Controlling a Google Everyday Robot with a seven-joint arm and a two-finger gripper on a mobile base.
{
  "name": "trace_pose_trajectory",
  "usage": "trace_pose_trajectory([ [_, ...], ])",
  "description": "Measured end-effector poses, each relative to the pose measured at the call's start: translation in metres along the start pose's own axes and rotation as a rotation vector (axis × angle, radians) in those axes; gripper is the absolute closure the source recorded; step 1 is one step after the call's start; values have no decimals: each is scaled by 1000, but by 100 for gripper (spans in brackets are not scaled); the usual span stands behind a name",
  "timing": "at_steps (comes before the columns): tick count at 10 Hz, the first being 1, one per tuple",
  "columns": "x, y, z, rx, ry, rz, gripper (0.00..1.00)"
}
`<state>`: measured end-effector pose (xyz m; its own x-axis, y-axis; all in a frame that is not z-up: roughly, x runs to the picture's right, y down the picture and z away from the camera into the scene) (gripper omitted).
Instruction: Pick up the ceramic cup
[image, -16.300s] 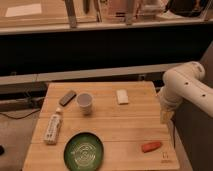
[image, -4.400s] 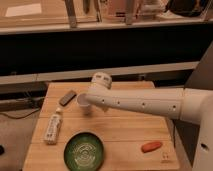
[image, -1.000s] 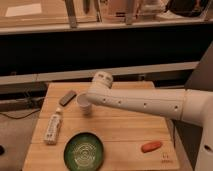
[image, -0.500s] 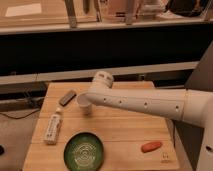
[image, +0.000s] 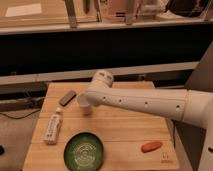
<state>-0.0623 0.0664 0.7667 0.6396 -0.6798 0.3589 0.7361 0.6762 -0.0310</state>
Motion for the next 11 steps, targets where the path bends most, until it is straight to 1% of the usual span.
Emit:
trace_pose_trajectory([
  [1,-2,-1,1,3,-7,-3,20],
  [5,-11,-4,4,-2,14,-33,20],
  [7,-12,-5,5,-2,11,-34,20],
  [8,-13,-5,6,-1,-9,-29,20],
  [9,-13,-5,6,1,-70,-17,20],
  [11,-14,-5,8,4,-139,6,20],
])
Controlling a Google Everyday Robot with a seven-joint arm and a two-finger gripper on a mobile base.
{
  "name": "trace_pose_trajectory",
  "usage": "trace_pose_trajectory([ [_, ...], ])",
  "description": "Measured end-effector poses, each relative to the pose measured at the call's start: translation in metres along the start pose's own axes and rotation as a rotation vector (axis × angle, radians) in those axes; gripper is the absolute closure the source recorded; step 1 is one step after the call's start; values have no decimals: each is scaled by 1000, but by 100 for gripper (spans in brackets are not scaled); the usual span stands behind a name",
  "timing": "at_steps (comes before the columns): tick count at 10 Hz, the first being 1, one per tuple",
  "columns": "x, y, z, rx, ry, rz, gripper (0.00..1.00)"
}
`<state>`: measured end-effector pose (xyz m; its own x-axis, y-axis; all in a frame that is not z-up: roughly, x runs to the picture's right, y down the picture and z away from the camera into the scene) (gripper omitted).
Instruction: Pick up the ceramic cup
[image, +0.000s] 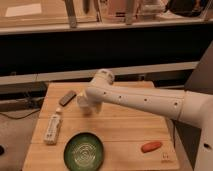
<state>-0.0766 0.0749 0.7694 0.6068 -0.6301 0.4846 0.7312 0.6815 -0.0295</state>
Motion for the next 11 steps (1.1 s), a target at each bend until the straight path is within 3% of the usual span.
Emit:
trace_pose_trajectory([
  [1,0,1,2,4,-67,19,20],
  [3,1,2,2,15,-152,49,20],
  [4,0,2,4,30,-214,70,20],
  [7,3,4,5,51,-282,103,20],
  [11,2,3,5,60,-304,113,20],
])
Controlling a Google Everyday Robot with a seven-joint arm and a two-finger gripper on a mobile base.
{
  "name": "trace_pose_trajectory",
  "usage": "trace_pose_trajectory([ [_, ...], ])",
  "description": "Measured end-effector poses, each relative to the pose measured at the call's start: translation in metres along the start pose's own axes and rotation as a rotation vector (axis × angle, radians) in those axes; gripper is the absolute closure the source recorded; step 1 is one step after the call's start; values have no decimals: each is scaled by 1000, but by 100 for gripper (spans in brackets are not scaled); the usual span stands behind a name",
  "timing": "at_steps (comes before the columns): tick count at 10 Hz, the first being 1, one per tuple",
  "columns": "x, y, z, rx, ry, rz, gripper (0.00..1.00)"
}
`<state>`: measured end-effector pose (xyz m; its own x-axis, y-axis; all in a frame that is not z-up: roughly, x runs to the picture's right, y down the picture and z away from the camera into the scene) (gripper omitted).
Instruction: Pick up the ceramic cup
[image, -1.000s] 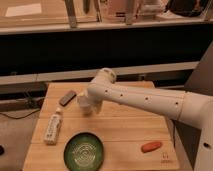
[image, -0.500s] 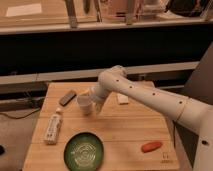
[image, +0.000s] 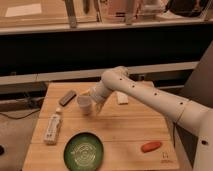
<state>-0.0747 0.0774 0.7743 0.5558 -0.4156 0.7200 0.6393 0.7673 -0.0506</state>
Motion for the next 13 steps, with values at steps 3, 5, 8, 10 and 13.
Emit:
trace_pose_trajectory([
  [3,0,1,0,-10,6,-2,20],
  [5,1,1,1,-41,27,-7,20],
  [8,2,3,9,-107,45,-17,20],
  [10,11,8,17,-139,51,-8,20],
  [13,24,15,26,-159,43,7,20],
])
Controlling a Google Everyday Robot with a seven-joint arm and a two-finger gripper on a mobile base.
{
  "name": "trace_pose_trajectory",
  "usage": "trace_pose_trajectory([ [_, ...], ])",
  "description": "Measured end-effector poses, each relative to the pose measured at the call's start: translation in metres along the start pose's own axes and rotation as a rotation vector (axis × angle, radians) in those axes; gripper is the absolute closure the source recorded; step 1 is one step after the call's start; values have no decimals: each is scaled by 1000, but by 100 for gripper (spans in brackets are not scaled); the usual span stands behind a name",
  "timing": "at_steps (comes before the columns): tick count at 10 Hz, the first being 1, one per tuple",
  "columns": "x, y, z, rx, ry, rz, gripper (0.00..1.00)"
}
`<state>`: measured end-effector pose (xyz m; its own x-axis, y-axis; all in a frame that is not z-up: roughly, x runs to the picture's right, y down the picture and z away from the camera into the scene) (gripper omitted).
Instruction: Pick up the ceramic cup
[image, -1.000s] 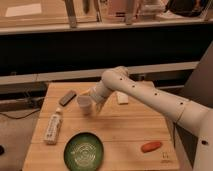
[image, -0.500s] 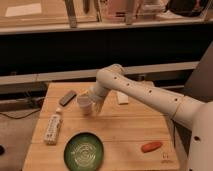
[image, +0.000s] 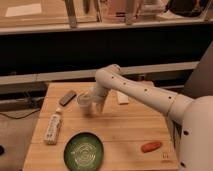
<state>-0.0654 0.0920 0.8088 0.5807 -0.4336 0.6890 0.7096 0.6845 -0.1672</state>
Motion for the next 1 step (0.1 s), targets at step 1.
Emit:
trace_pose_trajectory([
  [1,3,1,3,-4,-4,2,20],
])
